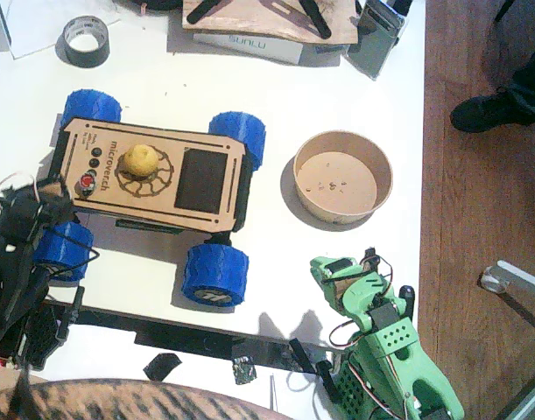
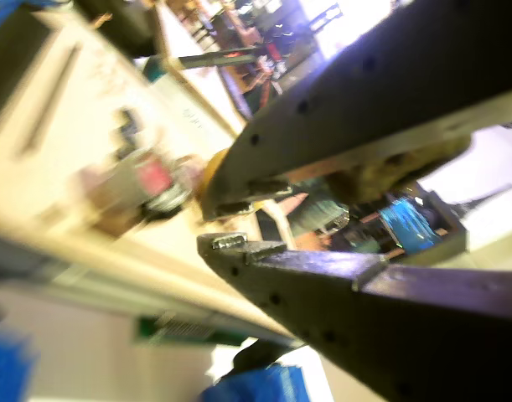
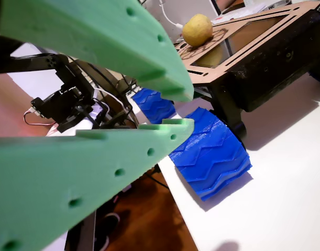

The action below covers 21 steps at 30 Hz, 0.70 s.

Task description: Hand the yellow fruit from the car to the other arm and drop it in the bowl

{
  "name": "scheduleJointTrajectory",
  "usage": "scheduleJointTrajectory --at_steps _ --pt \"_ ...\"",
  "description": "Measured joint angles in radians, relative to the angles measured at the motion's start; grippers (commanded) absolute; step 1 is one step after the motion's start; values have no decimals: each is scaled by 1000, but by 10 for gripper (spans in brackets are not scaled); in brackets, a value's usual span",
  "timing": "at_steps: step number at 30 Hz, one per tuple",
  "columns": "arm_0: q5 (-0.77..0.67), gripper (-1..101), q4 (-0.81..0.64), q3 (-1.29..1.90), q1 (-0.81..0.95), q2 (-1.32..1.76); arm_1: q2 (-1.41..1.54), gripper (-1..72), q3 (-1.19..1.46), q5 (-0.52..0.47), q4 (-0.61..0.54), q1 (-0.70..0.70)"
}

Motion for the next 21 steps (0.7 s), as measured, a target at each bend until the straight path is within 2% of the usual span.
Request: scheduleJointTrajectory --at_steps 8,13,14,21 --pt "0 262 -5 -207 38 -176 0 -1 0 0 0 0" --pt "0 557 -40 -222 55 -244 0 -1 0 0 6 0" --pt "0 582 -46 -224 55 -259 0 -1 0 0 6 0" --pt "0 592 -118 -225 74 -387 0 -1 0 0 8 0"
